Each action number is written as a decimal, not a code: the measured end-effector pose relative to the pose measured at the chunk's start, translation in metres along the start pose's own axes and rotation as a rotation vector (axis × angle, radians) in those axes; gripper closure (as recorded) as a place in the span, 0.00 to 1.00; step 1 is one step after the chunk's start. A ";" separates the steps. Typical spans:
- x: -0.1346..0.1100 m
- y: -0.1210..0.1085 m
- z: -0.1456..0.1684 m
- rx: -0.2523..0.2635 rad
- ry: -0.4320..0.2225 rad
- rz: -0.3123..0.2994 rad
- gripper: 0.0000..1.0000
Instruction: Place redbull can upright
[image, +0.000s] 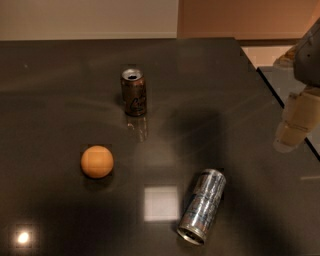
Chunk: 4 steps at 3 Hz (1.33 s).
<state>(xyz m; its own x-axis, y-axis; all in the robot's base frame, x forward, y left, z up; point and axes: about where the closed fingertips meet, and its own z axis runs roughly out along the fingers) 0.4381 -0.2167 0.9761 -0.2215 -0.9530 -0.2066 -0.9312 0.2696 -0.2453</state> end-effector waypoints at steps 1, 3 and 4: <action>0.000 0.000 0.000 0.000 0.000 0.000 0.00; -0.018 0.011 0.005 -0.001 -0.026 -0.204 0.00; -0.031 0.025 0.015 -0.037 -0.040 -0.386 0.00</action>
Offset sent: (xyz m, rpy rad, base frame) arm -0.0038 0.0215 -0.0054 -0.0376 -0.0154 0.2005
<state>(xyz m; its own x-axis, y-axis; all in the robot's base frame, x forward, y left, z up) 0.4262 -0.1780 0.9627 0.1576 -0.9771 -0.1431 -0.9539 -0.1132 -0.2780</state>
